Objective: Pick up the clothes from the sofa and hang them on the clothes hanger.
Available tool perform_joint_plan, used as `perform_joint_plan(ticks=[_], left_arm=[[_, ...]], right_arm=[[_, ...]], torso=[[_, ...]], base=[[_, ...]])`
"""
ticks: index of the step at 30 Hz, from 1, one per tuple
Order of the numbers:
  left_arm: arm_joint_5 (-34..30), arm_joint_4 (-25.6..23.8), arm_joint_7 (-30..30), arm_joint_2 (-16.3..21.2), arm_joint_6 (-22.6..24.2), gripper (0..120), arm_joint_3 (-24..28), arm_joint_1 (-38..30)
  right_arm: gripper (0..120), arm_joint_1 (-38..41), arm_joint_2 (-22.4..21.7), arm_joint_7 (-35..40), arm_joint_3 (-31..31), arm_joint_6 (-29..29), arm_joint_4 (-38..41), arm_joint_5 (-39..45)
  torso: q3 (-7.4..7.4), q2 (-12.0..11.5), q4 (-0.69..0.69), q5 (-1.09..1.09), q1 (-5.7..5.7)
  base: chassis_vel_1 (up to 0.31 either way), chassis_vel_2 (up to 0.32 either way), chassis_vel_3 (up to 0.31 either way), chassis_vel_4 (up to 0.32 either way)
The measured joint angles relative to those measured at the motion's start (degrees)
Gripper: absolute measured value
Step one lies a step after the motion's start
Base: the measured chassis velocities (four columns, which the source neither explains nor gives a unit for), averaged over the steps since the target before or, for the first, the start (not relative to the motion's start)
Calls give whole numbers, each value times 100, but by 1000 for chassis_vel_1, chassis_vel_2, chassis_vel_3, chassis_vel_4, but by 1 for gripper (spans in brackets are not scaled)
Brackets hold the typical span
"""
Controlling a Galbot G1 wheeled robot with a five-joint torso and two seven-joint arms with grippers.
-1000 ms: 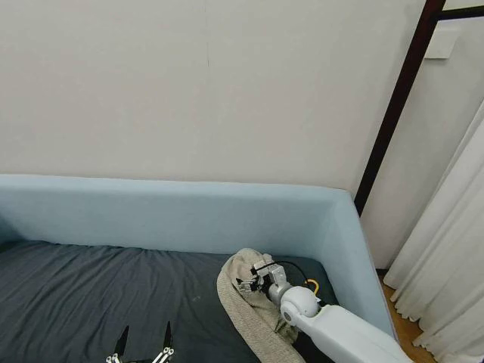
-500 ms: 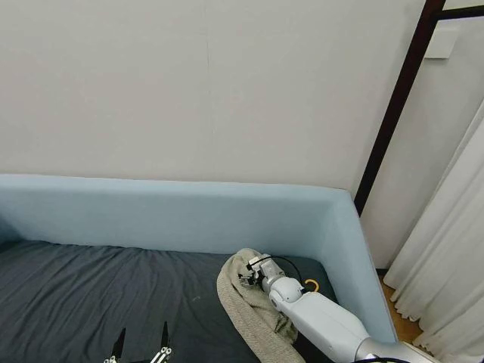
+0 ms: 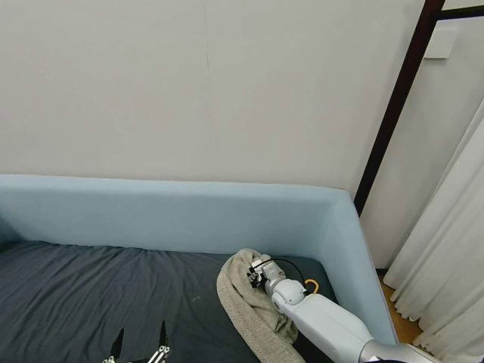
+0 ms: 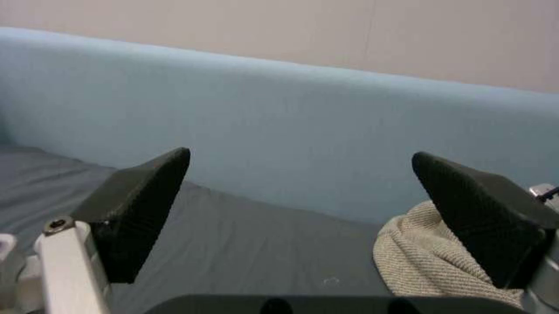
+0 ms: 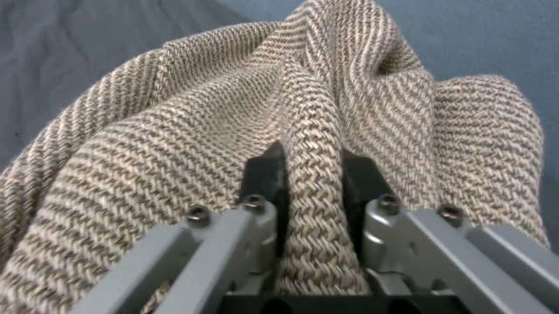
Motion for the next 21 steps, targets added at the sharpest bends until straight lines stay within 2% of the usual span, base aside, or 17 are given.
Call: perform_joint_plan(ticks=[2, 4, 13, 17, 21], left_arm=[[-2, 0, -2, -1, 0, 100, 0, 0], [-5, 0, -5, -10, -2, 100, 3, 3], [-6, -3, -8, -42, -20, 100, 9, 7], [-22, -6, -24, -63, -38, 100, -13, 8], [-72, -18, -39, -118, -61, 100, -47, -5]], right_arm=[[10, -12, -23, 0, -10, 0, 39, 24], [1, -44, -86, 8, -25, 15, 138, 81], [0, -114, -248, 70, 24, 148, 478, 219], [0, -114, -381, 158, 75, 224, 931, 311], [0, 163, -616, 316, 73, 270, 2118, 609]], torso=[[0, 0, 0, 0, 0], [0, 0, 0, 0, 0], [0, 0, 0, 0, 0], [0, 0, -1, -1, 0], [0, 0, 0, -1, 0]], base=[[0, 0, 0, 0], [0, 0, 0, 0], [0, 0, 0, 0], [0, 0, 0, 0], [0, 0, 0, 0]])
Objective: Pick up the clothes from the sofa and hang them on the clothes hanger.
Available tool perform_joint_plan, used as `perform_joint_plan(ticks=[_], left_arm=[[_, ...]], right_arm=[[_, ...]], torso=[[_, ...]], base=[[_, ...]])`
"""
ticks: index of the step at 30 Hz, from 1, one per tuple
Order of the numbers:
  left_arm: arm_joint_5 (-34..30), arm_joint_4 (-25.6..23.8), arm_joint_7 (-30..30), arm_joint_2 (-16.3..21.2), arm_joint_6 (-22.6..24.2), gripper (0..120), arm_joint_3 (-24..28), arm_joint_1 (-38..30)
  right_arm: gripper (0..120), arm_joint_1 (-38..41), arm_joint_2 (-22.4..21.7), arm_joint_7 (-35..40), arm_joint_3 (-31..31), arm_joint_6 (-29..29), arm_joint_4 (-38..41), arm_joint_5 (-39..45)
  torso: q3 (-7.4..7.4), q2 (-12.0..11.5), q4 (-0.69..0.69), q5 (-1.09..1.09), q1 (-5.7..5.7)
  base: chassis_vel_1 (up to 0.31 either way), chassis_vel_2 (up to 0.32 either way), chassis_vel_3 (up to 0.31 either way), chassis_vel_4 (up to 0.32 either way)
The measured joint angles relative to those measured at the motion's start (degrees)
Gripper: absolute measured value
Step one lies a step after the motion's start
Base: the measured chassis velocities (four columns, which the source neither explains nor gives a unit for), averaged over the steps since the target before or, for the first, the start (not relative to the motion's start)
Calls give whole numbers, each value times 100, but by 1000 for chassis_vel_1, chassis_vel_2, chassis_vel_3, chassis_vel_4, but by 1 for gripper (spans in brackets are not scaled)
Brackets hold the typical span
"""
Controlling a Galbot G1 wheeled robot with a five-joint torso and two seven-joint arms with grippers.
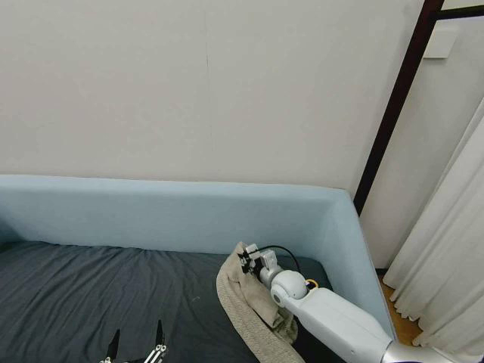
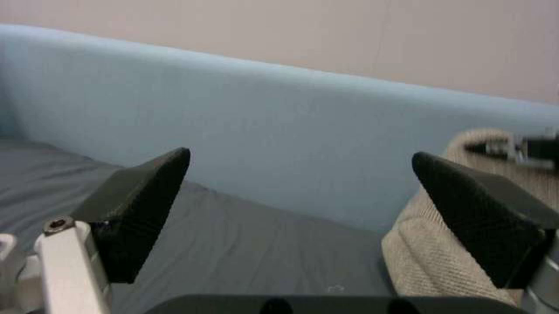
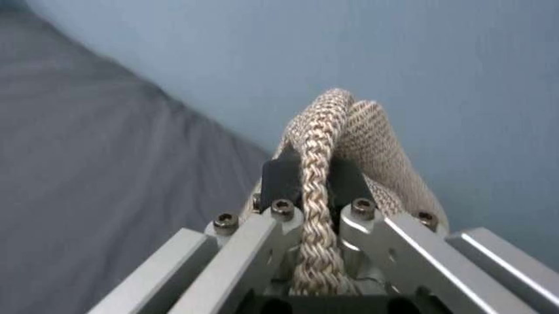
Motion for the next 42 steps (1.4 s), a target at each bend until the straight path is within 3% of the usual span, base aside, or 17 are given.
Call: perform_joint_plan(ticks=[11, 15, 20, 25, 26, 29, 33, 42], left_arm=[[-25, 22, -81, -158, -137, 100, -76, 29], [-59, -1, -104, -205, -193, 100, -135, 65], [-61, -2, -114, -269, -193, 100, -129, 61], [-4, 127, -108, -430, -192, 100, -25, 34], [-4, 127, -108, -430, -192, 100, -25, 34], [61, 200, -95, -467, -193, 100, 15, 34], [70, 250, -92, -456, -175, 100, 20, 20], [108, 462, -81, -427, -140, 100, 153, -122]], right_arm=[[0, 1040, 299, 317, -155, -69, 639, 804], [0, 1397, 570, 1006, -60, -279, 1307, 1589], [0, 1327, 462, 1565, 106, -417, 1987, 2073], [0, -135, -418, 1412, 491, -385, 2362, 1763], [0, -135, -418, 1412, 491, -385, 2362, 1763], [0, -1488, -939, 688, 865, -75, 1787, 1063], [0, -2332, -1133, 243, 1273, 235, 1044, 534], [0, -3072, -1766, -155, 1803, 594, 534, -280]], torso=[[0, 0, 0, -1, 0], [0, 0, 4, -1, 0], [-2, 0, 3, -1, 0], [-1, 0, -2, 3, 0], [-1, 0, -2, 3, 0], [0, 0, -4, 6, 0], [1, -1, -1, 6, -1], [-1, 0, -2, 2, -1]], base=[[0, 0, 0, 0], [0, 0, 0, 0], [0, 0, 0, 0], [0, 0, 0, 0], [0, 0, 0, 0], [0, 0, 0, 0], [0, 0, 0, 0], [0, 0, 0, 0]])
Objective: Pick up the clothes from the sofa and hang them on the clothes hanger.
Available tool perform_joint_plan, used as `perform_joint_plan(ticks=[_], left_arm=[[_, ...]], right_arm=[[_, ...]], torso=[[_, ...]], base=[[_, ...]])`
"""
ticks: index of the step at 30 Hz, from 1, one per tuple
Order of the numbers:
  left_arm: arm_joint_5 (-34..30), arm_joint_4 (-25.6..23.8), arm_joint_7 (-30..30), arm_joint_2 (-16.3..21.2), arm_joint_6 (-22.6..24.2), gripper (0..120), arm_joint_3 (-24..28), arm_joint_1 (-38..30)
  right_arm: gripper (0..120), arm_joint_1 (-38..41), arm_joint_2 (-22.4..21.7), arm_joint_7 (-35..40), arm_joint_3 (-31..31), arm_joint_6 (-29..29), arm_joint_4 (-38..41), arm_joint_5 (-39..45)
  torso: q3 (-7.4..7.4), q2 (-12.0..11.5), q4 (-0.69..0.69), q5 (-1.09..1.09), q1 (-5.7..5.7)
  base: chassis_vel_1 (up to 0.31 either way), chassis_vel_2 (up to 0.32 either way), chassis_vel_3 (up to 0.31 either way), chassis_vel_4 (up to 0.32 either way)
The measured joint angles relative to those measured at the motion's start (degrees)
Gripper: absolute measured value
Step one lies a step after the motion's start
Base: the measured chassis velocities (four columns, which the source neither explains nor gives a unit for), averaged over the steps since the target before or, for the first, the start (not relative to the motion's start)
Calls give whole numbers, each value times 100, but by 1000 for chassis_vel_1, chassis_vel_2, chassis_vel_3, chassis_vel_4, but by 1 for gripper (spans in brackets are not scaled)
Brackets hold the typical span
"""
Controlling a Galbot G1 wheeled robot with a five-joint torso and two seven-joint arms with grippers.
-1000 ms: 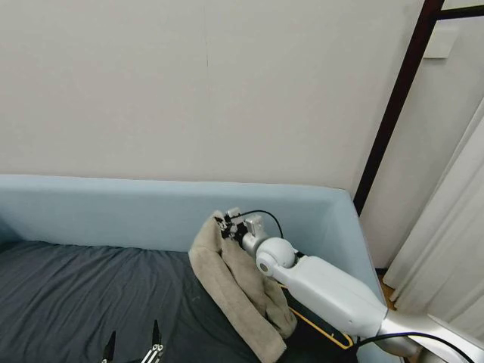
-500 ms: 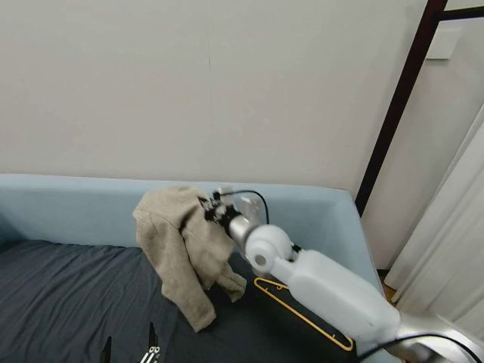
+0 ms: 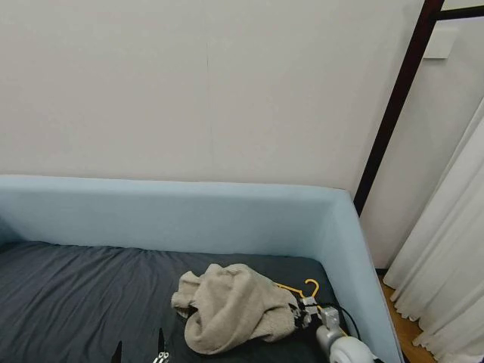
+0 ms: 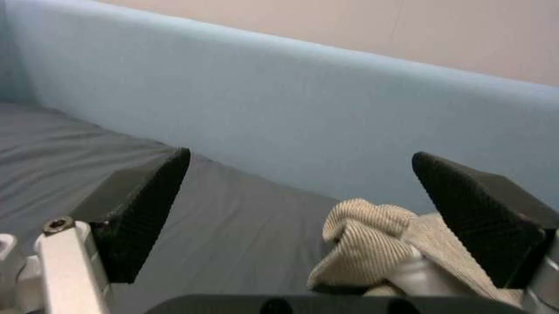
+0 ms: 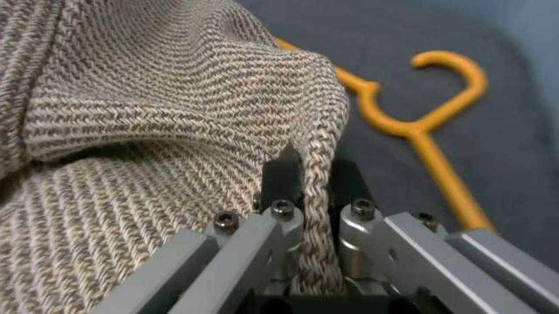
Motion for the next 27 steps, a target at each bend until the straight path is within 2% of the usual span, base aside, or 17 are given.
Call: perform_joint_plan(ticks=[9, 13, 14, 17, 18, 22, 23, 25, 26, 27], left_arm=[[32, 35, 2, 78, -6, 100, 8, -14], [-16, 69, -8, 255, -30, 100, -33, -16], [-16, 69, -8, 255, -30, 100, -33, -16], [-54, 89, -11, 379, -30, 100, -36, -57], [-54, 89, -11, 379, -30, 100, -36, -57], [-88, 165, -19, 524, -23, 100, -44, -108], [-88, 165, -19, 524, -23, 100, -44, -108], [-105, 216, -25, 562, -23, 100, -51, -135], [-105, 216, -25, 562, -23, 100, -51, -135], [-108, 241, -29, 574, -22, 100, -51, -148]], right_arm=[[0, 42, -86, -208, 187, 169, -333, -621], [19, -336, -264, -53, 468, 66, 258, -916], [19, -336, -264, -53, 468, 66, 258, -916], [32, -684, -536, 147, 793, -145, 991, -1117], [32, -684, -536, 147, 793, -145, 991, -1117], [51, -1158, -895, 364, 1343, -410, 2003, -945], [51, -1158, -895, 364, 1343, -410, 2003, -945], [61, -1233, -1035, 453, 1362, -516, 2474, -754], [61, -1233, -1035, 453, 1362, -516, 2474, -754], [68, -1181, -1059, 497, 1269, -595, 2684, -650]], torso=[[0, 0, 3, 1, 0], [0, 0, 0, -1, 0], [0, 0, 0, -1, 0], [0, 0, 1, -2, 0], [0, 0, 1, -2, 0], [0, 0, 0, -2, 0], [0, 0, 0, -2, 0], [0, 0, 0, -2, 0], [0, 0, 0, -2, 0], [0, 0, 0, -3, 0]], base=[[0, 0, 0, 0], [0, 0, 0, 0], [0, 0, 0, 0], [0, 0, 0, 0], [0, 0, 0, 0], [0, 0, 0, 0], [0, 0, 0, 0], [0, 0, 0, 0], [0, 0, 0, 0], [0, 0, 0, 0]])
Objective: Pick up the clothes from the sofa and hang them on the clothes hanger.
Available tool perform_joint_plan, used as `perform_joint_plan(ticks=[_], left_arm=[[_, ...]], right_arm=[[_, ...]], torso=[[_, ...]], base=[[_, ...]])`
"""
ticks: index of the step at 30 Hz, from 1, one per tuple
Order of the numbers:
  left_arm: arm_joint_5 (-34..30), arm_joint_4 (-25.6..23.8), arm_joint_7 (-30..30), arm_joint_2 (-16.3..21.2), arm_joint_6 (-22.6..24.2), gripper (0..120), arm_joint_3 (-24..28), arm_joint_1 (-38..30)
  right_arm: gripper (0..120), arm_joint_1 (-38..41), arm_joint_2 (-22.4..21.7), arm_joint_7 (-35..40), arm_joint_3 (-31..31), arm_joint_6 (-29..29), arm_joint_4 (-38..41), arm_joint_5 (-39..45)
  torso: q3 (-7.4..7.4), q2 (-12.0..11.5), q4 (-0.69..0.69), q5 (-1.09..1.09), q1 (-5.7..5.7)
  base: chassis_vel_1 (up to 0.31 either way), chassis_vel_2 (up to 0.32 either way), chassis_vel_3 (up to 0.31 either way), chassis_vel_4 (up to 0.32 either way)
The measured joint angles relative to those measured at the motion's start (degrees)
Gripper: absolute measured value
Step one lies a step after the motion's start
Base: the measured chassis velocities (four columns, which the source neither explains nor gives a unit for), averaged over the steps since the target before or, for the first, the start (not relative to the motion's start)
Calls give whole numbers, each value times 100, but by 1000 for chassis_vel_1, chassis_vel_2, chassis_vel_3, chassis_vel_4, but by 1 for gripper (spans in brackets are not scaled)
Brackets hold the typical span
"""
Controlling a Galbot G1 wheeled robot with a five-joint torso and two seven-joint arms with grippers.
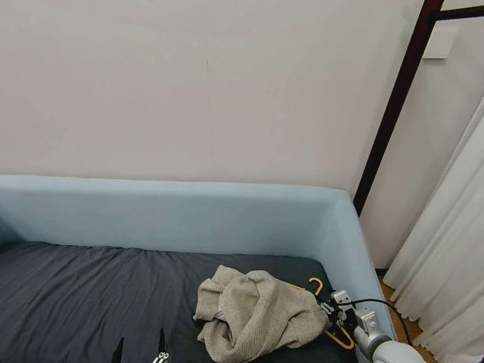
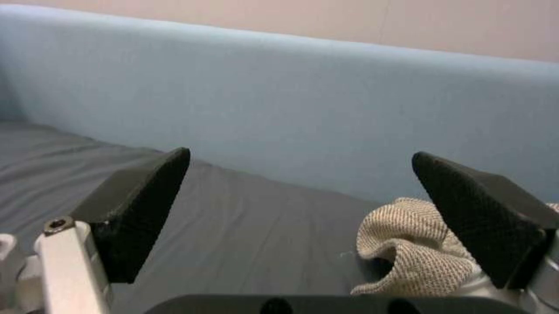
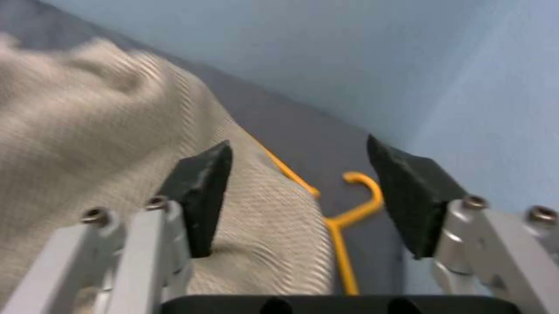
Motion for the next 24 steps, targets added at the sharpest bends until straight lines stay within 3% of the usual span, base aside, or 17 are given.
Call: perform_joint_plan(ticks=[3, 8, 13, 17, 18, 21, 24], left_arm=[[-2, 44, -2, 20, 10, 100, 7, -30], [-13, 76, -1, 36, 22, 100, 3, -59], [-48, 88, 2, 54, 51, 100, -23, -65], [-67, 104, 2, 40, 80, 100, -67, -71], [-67, 104, 2, 40, 80, 100, -67, -71], [-71, 158, 3, 9, 84, 100, -76, -89], [-73, 184, 3, -5, 84, 100, -76, -107]], right_arm=[[81, 436, 79, 144, -564, -235, 293, 427], [97, 1376, 375, 177, -1460, -359, 64, 827], [100, 2182, 795, 193, -2180, -415, -293, 1097], [100, 2873, 1528, 386, -2950, -610, -943, 1366], [100, 2873, 1528, 386, -2950, -610, -943, 1366], [100, 3057, 2158, 603, -3280, -824, -1563, 1558], [93, 3054, 2380, 690, -3327, -883, -1800, 1578]], torso=[[0, 0, 3, 1, 0], [1, -1, 1, 1, 0], [1, -1, 1, 0, 1], [1, -2, 4, 1, 1], [1, -2, 4, 1, 1], [2, -2, 2, 1, 1], [1, -2, 1, 0, 1]], base=[[0, 0, 0, 0], [0, 0, 0, 0], [0, 0, 0, 0], [0, 0, 0, 0], [0, 0, 0, 0], [0, 0, 0, 0], [0, 0, 0, 0]])
